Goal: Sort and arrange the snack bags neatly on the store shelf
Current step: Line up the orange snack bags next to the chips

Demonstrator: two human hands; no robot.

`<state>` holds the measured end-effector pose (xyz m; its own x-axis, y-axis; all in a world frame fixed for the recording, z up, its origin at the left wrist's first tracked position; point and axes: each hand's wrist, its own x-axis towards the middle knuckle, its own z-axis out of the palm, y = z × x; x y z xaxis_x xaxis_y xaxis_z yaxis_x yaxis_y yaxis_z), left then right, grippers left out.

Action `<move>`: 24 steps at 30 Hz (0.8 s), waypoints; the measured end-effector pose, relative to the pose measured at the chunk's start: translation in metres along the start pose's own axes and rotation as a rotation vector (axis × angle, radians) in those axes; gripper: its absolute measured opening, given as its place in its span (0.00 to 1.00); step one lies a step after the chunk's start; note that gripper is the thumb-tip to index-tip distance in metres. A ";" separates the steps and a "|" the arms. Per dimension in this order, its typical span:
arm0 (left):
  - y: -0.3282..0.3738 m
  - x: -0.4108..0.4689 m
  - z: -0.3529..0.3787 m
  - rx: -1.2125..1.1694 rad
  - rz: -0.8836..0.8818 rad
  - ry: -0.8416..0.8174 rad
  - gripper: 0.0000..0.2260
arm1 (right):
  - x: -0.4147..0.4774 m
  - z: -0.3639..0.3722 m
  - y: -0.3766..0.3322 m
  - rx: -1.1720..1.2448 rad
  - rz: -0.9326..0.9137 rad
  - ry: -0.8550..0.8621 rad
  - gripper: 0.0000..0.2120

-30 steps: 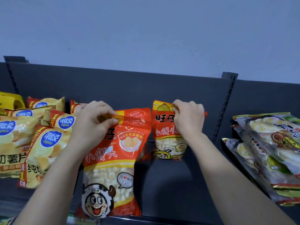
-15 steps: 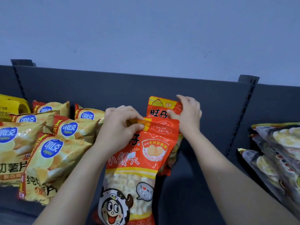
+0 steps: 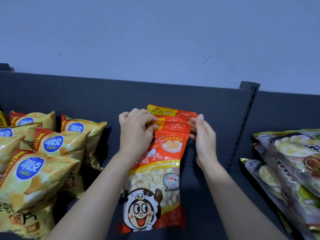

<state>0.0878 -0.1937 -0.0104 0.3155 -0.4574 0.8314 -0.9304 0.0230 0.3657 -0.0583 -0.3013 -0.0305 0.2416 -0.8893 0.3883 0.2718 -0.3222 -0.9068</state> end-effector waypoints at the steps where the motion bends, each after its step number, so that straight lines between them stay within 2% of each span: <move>1: -0.001 -0.001 0.005 0.002 0.007 0.004 0.05 | -0.006 -0.001 -0.001 0.042 0.038 -0.085 0.22; 4: -0.008 -0.009 0.014 0.027 0.028 0.003 0.08 | -0.021 -0.003 0.008 0.095 0.128 -0.337 0.41; 6: -0.011 -0.016 0.012 -0.010 0.012 0.005 0.16 | -0.026 -0.004 0.019 0.032 0.161 -0.449 0.53; 9: -0.012 -0.030 0.001 -0.135 -0.147 0.006 0.38 | -0.033 -0.007 0.029 -0.029 0.197 -0.452 0.51; 12: -0.018 -0.047 -0.014 -0.409 -0.487 -0.097 0.53 | -0.037 -0.011 0.033 -0.071 0.211 -0.416 0.45; 13: -0.020 -0.053 -0.018 -0.553 -0.624 -0.154 0.53 | -0.039 -0.011 0.034 -0.068 0.214 -0.409 0.42; 14: -0.024 -0.059 -0.020 -0.675 -0.719 -0.217 0.48 | -0.041 -0.010 0.035 -0.054 0.217 -0.394 0.38; 17: -0.031 -0.069 -0.018 -0.824 -0.788 -0.312 0.21 | -0.042 -0.007 0.036 -0.020 0.250 -0.306 0.24; 18: -0.032 -0.071 -0.016 -0.858 -0.793 -0.305 0.18 | -0.041 -0.005 0.035 -0.018 0.254 -0.270 0.20; 20: -0.029 -0.070 -0.015 -0.944 -0.796 -0.300 0.19 | -0.040 -0.003 0.033 -0.019 0.243 -0.219 0.18; 24: -0.022 -0.061 -0.010 -0.976 -0.772 -0.381 0.18 | -0.042 -0.001 0.026 -0.018 0.217 -0.148 0.22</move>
<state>0.0910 -0.1574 -0.0652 0.4829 -0.8609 0.1600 0.0358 0.2020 0.9787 -0.0622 -0.2725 -0.0703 0.4265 -0.8814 0.2029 0.1822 -0.1361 -0.9738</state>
